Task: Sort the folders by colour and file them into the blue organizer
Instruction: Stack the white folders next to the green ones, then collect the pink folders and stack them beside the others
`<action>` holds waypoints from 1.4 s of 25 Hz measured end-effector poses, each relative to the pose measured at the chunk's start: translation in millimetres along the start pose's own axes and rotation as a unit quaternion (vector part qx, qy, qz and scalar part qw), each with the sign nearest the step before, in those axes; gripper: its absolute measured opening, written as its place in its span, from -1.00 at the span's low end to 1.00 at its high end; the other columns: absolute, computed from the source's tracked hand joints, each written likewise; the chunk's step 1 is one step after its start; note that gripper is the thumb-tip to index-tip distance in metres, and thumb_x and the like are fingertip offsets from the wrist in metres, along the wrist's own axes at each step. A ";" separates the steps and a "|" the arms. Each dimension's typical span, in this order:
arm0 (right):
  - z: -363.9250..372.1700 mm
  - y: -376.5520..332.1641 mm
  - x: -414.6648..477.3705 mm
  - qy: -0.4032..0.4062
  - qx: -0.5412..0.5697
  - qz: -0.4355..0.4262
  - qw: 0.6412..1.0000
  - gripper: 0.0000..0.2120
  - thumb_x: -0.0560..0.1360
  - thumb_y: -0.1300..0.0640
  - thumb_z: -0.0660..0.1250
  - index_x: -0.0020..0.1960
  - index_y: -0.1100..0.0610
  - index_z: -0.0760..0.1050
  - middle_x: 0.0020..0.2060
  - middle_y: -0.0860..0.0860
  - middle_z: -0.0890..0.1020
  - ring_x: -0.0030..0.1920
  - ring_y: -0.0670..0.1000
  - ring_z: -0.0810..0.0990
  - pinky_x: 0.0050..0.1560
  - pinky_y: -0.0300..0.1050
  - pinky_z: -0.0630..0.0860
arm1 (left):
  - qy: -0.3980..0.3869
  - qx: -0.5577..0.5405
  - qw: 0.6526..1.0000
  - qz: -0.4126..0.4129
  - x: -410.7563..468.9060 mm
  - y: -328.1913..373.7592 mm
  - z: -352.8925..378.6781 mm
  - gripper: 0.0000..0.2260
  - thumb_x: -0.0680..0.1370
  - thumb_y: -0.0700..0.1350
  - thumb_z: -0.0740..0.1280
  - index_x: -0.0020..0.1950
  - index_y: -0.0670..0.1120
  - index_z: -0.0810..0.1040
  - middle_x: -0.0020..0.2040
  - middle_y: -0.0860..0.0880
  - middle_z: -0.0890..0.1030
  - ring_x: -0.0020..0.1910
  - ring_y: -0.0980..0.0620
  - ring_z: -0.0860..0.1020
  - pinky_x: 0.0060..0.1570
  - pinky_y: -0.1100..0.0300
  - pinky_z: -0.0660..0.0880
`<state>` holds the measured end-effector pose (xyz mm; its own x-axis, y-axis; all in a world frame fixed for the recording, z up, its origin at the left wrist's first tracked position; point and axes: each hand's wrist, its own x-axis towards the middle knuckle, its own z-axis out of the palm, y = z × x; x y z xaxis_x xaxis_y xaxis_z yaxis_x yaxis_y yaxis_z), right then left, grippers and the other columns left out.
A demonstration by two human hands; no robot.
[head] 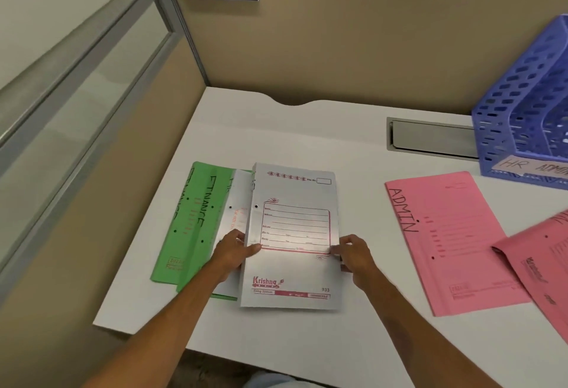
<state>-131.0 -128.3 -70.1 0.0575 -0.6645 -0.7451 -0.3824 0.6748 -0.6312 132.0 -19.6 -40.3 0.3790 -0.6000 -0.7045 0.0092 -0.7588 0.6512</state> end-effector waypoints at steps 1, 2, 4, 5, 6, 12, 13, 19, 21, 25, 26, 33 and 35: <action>6.3 0.4 0.2 -0.003 -0.001 0.006 1.000 -0.75 0.39 0.29 0.43 0.04 0.23 0.49 -0.03 0.22 0.66 0.01 0.26 0.65 -0.04 0.10 0.59 | 0.019 0.025 0.999 0.004 4.0 -3.4 -3.2 -0.65 0.43 -0.16 0.53 0.10 -0.23 0.48 0.07 -0.20 0.62 0.06 -0.17 0.60 0.06 -0.03 0.57; 12.2 0.8 0.3 -0.006 -0.001 0.011 1.000 -0.75 0.38 0.28 0.45 0.02 0.24 0.48 -0.03 0.23 0.65 0.00 0.26 0.65 -0.06 0.08 0.59 | 0.032 0.048 0.998 0.007 7.7 -6.6 -5.6 -0.66 0.42 -0.15 0.54 0.07 -0.23 0.50 0.06 -0.19 0.62 0.02 -0.13 0.60 -0.02 0.04 0.57; 20.5 1.8 -0.6 -0.011 -0.013 0.017 1.000 -0.77 0.39 0.25 0.48 -0.05 0.20 0.46 -0.04 0.20 0.66 -0.06 0.23 0.65 -0.09 0.06 0.59 | 0.048 0.103 0.993 0.012 12.0 -10.0 -7.5 -0.68 0.41 -0.11 0.55 0.03 -0.20 0.53 0.03 -0.16 0.64 -0.09 -0.05 0.58 -0.24 0.21 0.51; 23.6 2.2 -0.5 -0.013 -0.022 0.020 0.999 -0.79 0.39 0.24 0.47 -0.08 0.19 0.45 -0.05 0.18 0.66 -0.07 0.21 0.65 -0.10 0.05 0.60 | 0.058 0.133 0.989 0.017 14.5 -10.8 -7.8 -0.69 0.41 -0.08 0.55 0.02 -0.20 0.55 0.02 -0.15 0.65 -0.12 -0.03 0.57 -0.30 0.27 0.46; 25.9 2.7 -0.2 -0.013 -0.027 0.024 0.999 -0.81 0.41 0.24 0.46 -0.09 0.19 0.46 -0.05 0.18 0.66 -0.07 0.21 0.66 -0.07 0.07 0.62 | 0.068 0.155 0.985 0.024 16.5 -11.2 -7.6 -0.69 0.42 -0.07 0.54 0.03 -0.20 0.57 0.01 -0.15 0.66 -0.15 -0.02 0.56 -0.33 0.29 0.43; 32.9 5.0 -6.2 0.031 -0.075 0.021 0.996 -0.85 0.42 0.23 0.38 -0.05 0.27 0.53 -0.08 0.18 0.65 -0.07 0.18 0.64 -0.03 0.07 0.63 | 0.129 0.252 0.958 0.040 15.3 -10.6 -1.8 -0.50 0.43 0.05 0.51 0.20 -0.25 0.51 0.08 -0.19 0.58 -0.03 -0.10 0.57 -0.13 0.04 0.56; 33.2 5.4 -8.8 0.038 -0.101 0.008 0.994 -0.86 0.42 0.21 0.38 -0.08 0.26 0.53 -0.10 0.16 0.64 -0.10 0.14 0.61 -0.11 0.00 0.59 | 0.136 0.267 0.953 0.038 13.7 -10.7 1.1 -0.48 0.44 0.07 0.49 0.22 -0.25 0.49 0.12 -0.19 0.55 0.02 -0.12 0.56 -0.09 0.00 0.58; 22.3 8.0 -15.9 0.025 -0.232 -0.065 0.970 -0.75 0.46 0.13 0.39 0.09 0.23 0.54 0.00 0.10 0.59 0.03 0.12 0.58 -0.07 -0.11 0.46 | 0.181 0.333 0.924 0.053 2.4 -3.1 14.6 -0.48 0.48 0.06 0.43 0.29 -0.23 0.42 0.24 -0.20 0.45 0.19 -0.15 0.46 -0.01 -0.02 0.55; 8.5 8.7 -18.7 0.027 -0.258 -0.085 0.962 -0.59 0.49 0.10 0.39 0.28 0.23 0.48 0.18 0.12 0.57 0.18 0.11 0.56 0.03 -0.17 0.42 | 0.200 0.345 0.914 0.079 -2.5 1.6 20.0 -0.46 0.47 0.04 0.44 0.32 -0.20 0.40 0.28 -0.20 0.42 0.24 -0.17 0.42 0.10 -0.07 0.50; -39.8 13.8 -19.5 0.065 -0.285 -0.113 0.950 -0.65 0.49 0.08 0.38 0.23 0.18 0.52 0.17 0.16 0.56 0.11 0.10 0.57 0.05 -0.16 0.46 | 0.180 0.307 0.919 0.173 -10.8 18.2 55.7 -0.48 0.47 -0.07 0.44 0.38 -0.18 0.40 0.36 -0.17 0.37 0.33 -0.16 0.35 0.29 -0.08 0.38; -54.4 15.3 -19.4 0.076 -0.288 -0.117 0.947 -0.67 0.49 0.08 0.38 0.22 0.17 0.53 0.16 0.15 0.55 0.08 0.09 0.57 0.02 -0.17 0.45 | 0.157 0.285 0.926 0.192 -13.5 23.8 69.7 -0.51 0.48 -0.10 0.44 0.37 -0.17 0.41 0.36 -0.16 0.39 0.32 -0.15 0.37 0.30 -0.07 0.39; -177.9 36.3 -14.2 0.104 -0.335 -0.146 0.925 -0.63 0.52 0.07 0.35 0.30 0.15 0.47 0.22 0.15 0.50 0.17 0.12 0.51 0.18 -0.03 0.48 | -0.007 0.208 0.957 0.203 -40.1 53.7 206.1 -0.60 0.51 -0.11 0.44 0.31 -0.12 0.46 0.22 -0.09 0.51 0.14 -0.05 0.54 0.08 0.13 0.53; -214.2 47.2 -11.8 0.092 -0.361 -0.138 0.918 -0.54 0.53 0.09 0.32 0.40 0.14 0.39 0.30 0.16 0.43 0.27 0.16 0.44 0.27 0.01 0.43 | -0.052 0.178 0.971 0.151 -47.1 56.0 249.3 -0.62 0.49 -0.09 0.46 0.27 -0.10 0.48 0.16 -0.08 0.56 0.07 -0.06 0.57 0.03 0.12 0.53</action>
<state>-347.2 -157.3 -45.0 0.1125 -0.8662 -0.4868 -0.8915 0.1284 -0.4345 -116.1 -97.0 -40.9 0.2188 -0.8174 -0.5329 -0.4164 -0.5721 0.7066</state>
